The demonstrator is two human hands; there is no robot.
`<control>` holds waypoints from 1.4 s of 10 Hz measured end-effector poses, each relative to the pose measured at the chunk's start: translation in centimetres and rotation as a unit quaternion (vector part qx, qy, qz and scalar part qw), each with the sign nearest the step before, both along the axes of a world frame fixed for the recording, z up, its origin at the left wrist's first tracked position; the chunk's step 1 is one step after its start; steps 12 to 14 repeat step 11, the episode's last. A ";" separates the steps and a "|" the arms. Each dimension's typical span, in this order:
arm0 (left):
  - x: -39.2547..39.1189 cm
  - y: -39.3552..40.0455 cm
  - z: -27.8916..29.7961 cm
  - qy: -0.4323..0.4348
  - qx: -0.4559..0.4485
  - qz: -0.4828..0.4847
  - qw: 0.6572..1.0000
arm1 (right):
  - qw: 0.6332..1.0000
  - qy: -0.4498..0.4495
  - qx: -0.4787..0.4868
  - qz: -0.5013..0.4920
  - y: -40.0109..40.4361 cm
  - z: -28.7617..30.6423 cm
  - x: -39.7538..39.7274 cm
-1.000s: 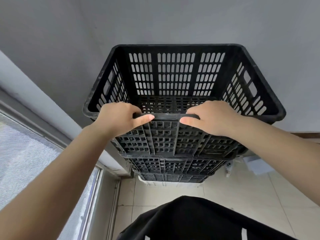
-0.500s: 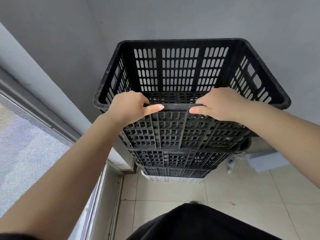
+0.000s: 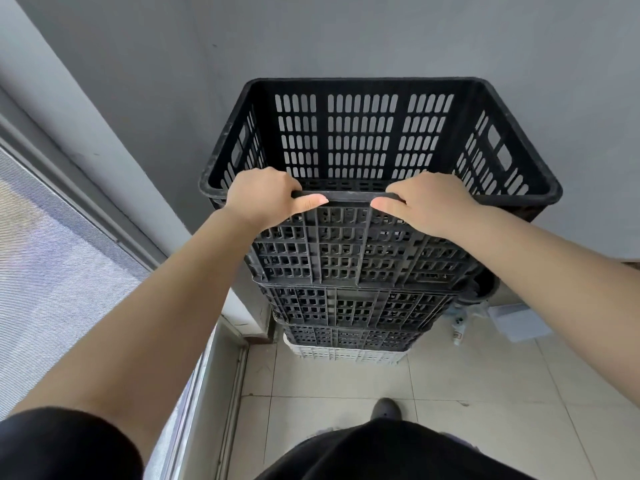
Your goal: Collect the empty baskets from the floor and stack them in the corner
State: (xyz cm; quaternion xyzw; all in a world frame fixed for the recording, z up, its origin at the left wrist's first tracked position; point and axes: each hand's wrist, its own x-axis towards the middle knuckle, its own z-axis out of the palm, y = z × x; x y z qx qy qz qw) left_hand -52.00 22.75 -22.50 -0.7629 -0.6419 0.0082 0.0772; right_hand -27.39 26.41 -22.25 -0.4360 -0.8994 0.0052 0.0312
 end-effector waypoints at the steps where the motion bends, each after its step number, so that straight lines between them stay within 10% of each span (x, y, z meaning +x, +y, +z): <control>1: 0.2 -0.4 -0.3 0.002 0.005 0.034 0.999 | 1.000 -0.001 0.012 -0.021 -0.5 -0.1 -0.2; 3: 2.0 -3.0 -1.1 -0.116 0.094 0.026 0.988 | 0.994 -0.005 0.082 -0.076 -2.5 -0.9 -0.2; 14: 5.0 -6.9 2.1 -0.051 0.015 0.109 0.993 | 0.983 -0.141 0.041 -0.114 -5.7 3.4 2.5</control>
